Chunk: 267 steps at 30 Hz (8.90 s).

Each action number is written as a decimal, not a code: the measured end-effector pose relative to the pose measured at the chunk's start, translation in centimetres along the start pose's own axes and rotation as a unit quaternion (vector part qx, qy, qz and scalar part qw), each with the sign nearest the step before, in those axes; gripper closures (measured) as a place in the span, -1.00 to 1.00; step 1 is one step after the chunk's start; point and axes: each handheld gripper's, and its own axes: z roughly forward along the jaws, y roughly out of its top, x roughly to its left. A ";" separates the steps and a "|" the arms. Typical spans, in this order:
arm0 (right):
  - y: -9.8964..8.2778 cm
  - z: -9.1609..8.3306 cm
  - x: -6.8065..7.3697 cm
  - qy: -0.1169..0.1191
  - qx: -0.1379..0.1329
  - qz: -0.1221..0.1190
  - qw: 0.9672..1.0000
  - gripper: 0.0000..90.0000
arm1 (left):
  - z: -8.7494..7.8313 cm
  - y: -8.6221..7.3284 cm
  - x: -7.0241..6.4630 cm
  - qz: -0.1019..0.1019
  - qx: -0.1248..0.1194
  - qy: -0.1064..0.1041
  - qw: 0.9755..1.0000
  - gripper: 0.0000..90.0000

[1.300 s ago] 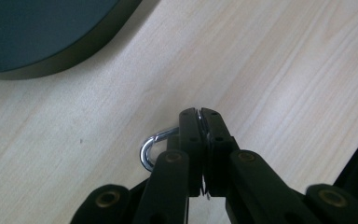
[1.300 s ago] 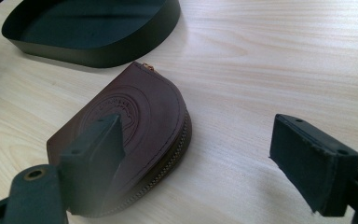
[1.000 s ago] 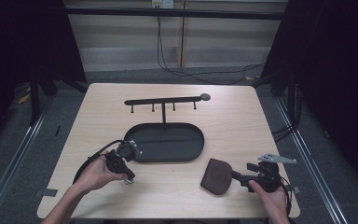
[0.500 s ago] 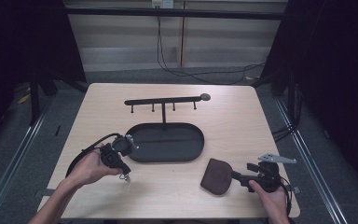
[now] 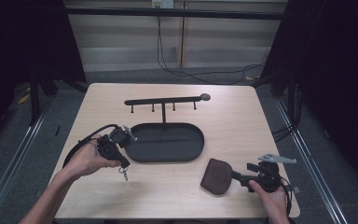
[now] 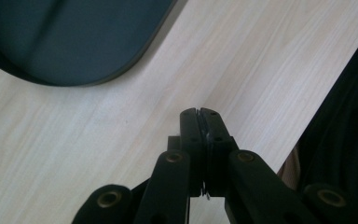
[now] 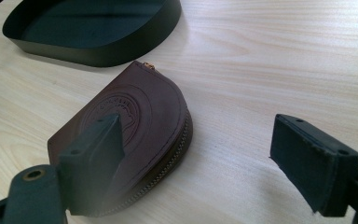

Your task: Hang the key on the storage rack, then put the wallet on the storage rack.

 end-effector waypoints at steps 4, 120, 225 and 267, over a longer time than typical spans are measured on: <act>0.0 -0.1 0.0 0.000 0.001 0.000 1.000 -0.63 | -0.9 0.4 0.2 0.003 -0.003 0.007 1.000 0.99; -0.1 0.2 -0.1 0.010 0.012 -0.003 1.000 -0.62 | -8.2 10.1 7.3 -0.066 -0.026 0.078 0.994 0.98; 0.9 -0.5 0.1 0.024 0.042 -0.013 0.999 -0.54 | 6.1 -13.5 -1.7 -0.162 -0.329 0.047 0.929 -0.59; 8.6 5.9 2.8 0.050 0.286 -0.118 0.949 -0.61 | 6.6 -14.4 -2.6 -0.131 -0.324 0.050 0.936 -0.57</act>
